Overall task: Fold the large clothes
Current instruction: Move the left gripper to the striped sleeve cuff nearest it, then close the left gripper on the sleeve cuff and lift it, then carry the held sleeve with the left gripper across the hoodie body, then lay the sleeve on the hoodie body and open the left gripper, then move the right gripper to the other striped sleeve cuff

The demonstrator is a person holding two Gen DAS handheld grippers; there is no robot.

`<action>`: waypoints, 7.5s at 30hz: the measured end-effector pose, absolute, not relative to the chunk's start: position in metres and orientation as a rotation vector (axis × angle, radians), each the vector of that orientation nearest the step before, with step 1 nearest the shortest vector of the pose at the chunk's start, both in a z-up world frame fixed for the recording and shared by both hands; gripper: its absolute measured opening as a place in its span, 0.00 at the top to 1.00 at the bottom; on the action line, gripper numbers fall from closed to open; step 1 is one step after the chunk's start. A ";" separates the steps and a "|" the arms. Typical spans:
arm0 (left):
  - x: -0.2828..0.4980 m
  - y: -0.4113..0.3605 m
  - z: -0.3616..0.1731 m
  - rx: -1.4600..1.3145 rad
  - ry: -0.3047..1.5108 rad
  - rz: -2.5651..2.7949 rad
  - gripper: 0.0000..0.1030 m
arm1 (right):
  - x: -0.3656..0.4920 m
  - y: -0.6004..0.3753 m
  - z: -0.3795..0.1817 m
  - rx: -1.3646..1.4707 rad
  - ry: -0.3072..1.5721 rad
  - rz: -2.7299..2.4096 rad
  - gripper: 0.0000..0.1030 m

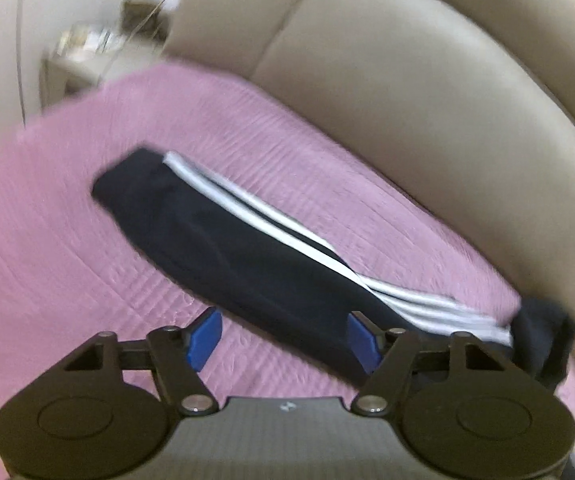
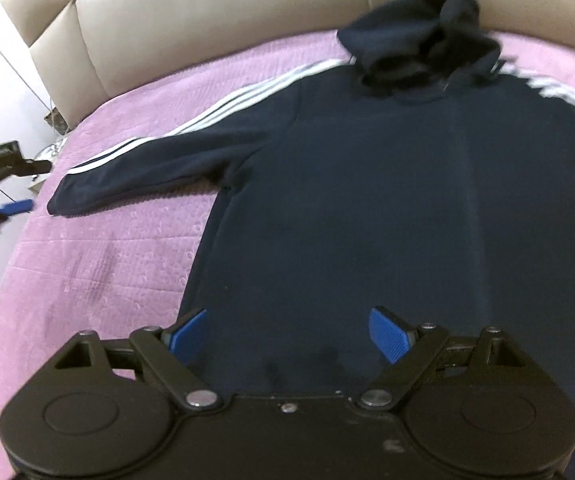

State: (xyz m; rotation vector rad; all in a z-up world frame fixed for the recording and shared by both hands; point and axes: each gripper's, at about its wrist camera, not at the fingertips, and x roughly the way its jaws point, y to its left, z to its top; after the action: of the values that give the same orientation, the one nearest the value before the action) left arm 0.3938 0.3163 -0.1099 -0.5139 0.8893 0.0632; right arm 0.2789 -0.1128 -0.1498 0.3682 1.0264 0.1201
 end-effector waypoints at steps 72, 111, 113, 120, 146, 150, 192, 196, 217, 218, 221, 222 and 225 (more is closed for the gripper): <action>0.365 0.154 0.045 -0.390 -0.014 -0.192 0.90 | 0.285 -0.210 -0.144 0.430 0.787 0.018 0.01; 0.330 -0.317 -0.207 0.072 0.432 -0.638 0.87 | 0.239 -0.479 -0.190 0.727 0.558 -0.178 0.01; 0.321 -0.314 -0.218 0.110 0.482 -0.667 0.72 | 0.238 -0.487 -0.192 0.772 0.540 -0.170 0.01; 0.314 -0.291 -0.215 0.021 0.676 -0.917 0.49 | 0.236 -0.500 -0.197 0.903 0.489 -0.164 0.01; 0.468 -0.115 -0.212 0.063 0.863 -0.225 0.27 | 0.286 -0.454 -0.220 0.518 0.757 -0.257 0.00; 0.444 -0.159 -0.188 0.023 0.771 -0.425 0.23 | 0.279 -0.456 -0.213 0.510 0.716 -0.259 0.00; 0.367 -0.147 -0.165 0.083 1.029 -0.238 0.18 | 0.153 -0.500 -0.218 0.835 0.588 -0.288 0.00; 0.375 -0.142 -0.168 0.025 1.037 -0.217 0.18 | 0.117 -0.501 -0.241 0.914 0.580 -0.389 0.00; 0.325 -0.127 -0.126 0.047 1.024 -0.313 0.18 | 0.066 -0.481 -0.240 1.000 0.609 -0.359 0.00; 0.324 -0.122 -0.126 0.043 1.023 -0.308 0.18 | 0.067 -0.480 -0.239 0.998 0.617 -0.366 0.00; 0.324 -0.107 -0.130 0.007 1.044 -0.265 0.18 | 0.067 -0.475 -0.237 0.975 0.623 -0.372 0.00; 0.326 -0.102 -0.131 -0.019 1.055 -0.253 0.18 | 0.068 -0.475 -0.237 0.968 0.622 -0.374 0.00; 0.336 -0.089 -0.135 -0.088 1.078 -0.235 0.18 | 0.073 -0.480 -0.238 0.964 0.611 -0.386 0.00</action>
State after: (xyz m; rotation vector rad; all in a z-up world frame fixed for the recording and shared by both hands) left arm 0.3360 -0.0892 -0.1353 -0.0884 1.0776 -0.2351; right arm 0.0730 -0.4796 -0.2375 0.9639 0.6112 -0.3864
